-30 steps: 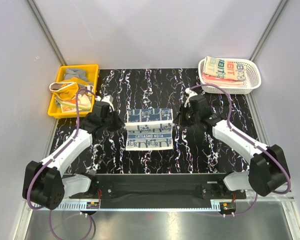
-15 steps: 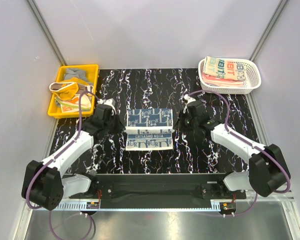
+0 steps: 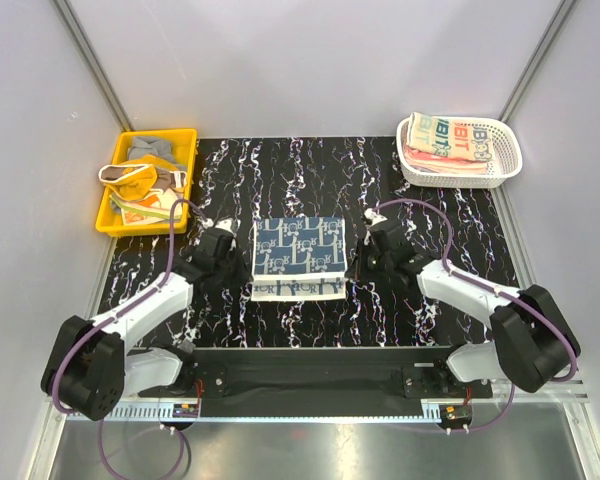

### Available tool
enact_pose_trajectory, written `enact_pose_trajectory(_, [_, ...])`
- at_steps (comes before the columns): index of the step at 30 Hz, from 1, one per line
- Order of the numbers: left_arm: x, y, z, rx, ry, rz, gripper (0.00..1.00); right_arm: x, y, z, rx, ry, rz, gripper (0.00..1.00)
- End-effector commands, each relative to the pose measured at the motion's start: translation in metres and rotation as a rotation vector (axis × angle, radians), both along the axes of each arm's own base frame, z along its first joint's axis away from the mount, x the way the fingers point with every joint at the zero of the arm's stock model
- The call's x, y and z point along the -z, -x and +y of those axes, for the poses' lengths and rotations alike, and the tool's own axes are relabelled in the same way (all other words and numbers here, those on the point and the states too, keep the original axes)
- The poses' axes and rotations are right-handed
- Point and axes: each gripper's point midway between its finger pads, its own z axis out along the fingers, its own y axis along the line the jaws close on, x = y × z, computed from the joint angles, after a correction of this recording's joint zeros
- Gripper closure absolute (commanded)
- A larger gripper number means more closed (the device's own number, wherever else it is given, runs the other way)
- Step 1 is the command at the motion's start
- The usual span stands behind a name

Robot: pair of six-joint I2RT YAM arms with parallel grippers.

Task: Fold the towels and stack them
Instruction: Fold the towel

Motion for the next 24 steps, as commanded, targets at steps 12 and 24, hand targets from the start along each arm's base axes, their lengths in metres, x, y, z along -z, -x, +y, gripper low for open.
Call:
enact_pose_trajectory(12, [-0.004,-0.002,0.005,-0.059,0.002,-0.066,1.0,-0.002,0.014,0.012,-0.018,-0.071,-0.007,0.95])
enact_pose_trajectory(24, [-0.025,-0.005,0.014,-0.095,-0.016,-0.113,1.0,-0.046,0.016,0.015,-0.033,-0.1,-0.076,0.95])
